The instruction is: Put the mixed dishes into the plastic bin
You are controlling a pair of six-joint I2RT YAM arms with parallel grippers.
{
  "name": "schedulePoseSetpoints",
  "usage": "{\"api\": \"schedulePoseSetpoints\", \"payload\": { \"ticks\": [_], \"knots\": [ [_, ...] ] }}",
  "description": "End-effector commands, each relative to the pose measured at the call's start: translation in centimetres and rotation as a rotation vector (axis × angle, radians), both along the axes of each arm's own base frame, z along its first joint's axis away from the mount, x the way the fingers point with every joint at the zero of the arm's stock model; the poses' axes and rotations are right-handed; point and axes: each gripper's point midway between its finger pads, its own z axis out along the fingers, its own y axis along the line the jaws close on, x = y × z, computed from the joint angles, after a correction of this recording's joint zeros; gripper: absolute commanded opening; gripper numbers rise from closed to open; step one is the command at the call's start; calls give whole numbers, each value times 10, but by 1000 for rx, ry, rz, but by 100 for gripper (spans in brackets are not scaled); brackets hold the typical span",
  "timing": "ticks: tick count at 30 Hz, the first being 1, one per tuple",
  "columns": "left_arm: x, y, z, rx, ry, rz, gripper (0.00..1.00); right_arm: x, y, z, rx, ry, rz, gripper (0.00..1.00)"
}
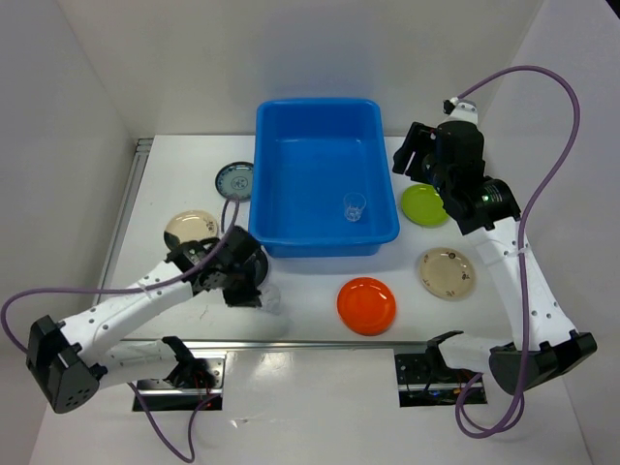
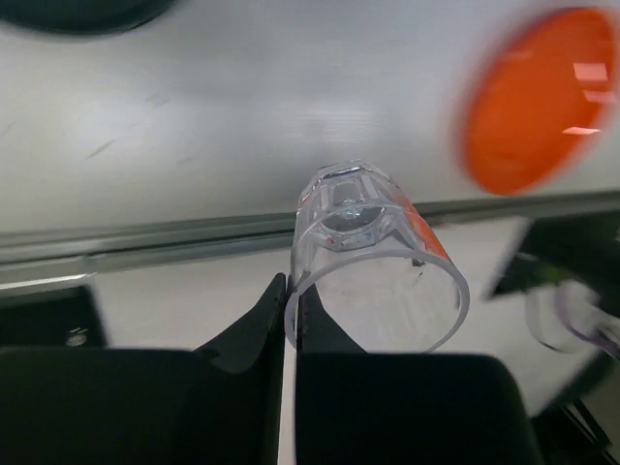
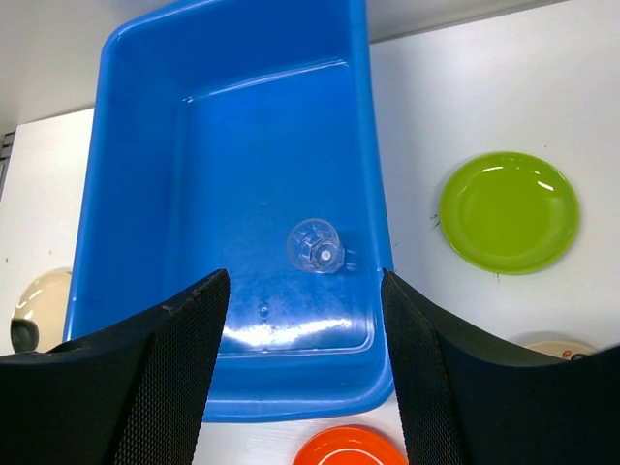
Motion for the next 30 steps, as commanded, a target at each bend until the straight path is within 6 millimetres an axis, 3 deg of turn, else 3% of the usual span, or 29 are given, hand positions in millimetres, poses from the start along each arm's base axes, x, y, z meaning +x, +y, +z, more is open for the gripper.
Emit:
{"api": "schedulePoseSetpoints", "payload": {
  "ticks": [1, 2, 7, 11, 13, 14, 15, 18, 19, 20, 25, 30],
  "knots": [
    [21, -46, 88, -231, -162, -153, 0, 1, -5, 8, -11, -37, -8, 70],
    [32, -58, 125, -293, -232, -173, 0, 2, -5, 10, -8, -46, -8, 70],
    [75, -83, 193, -339, -437, -218, 0, 2, -5, 15, -4, -56, -8, 70],
    [132, -123, 175, -263, -509, -304, 0, -1, -5, 23, 19, -74, -14, 70],
    [162, -135, 176, -218, -579, -311, 0, -2, -10, 26, 14, -85, -36, 70],
    [179, -143, 159, -167, -568, -322, 0, -3, -12, 20, 16, -69, -53, 70],
    [194, -149, 181, -156, -645, -345, 0, -5, -17, 21, 20, -75, -84, 70],
    [230, -158, 172, -45, -703, -370, 0, -10, -22, 8, 25, -54, -108, 70],
    [243, -160, 191, -32, -762, -352, 0, -9, -23, -5, 25, -27, -124, 70],
    [254, -165, 179, 1, -758, -358, 0, -13, -23, -12, 27, -8, -128, 70],
    [288, -171, 181, 70, -826, -357, 0, -27, -23, -59, 63, 90, -148, 70],
    [312, -182, 151, 86, -799, -376, 0, -45, -25, -96, 90, 168, -169, 70]
  ]
}}
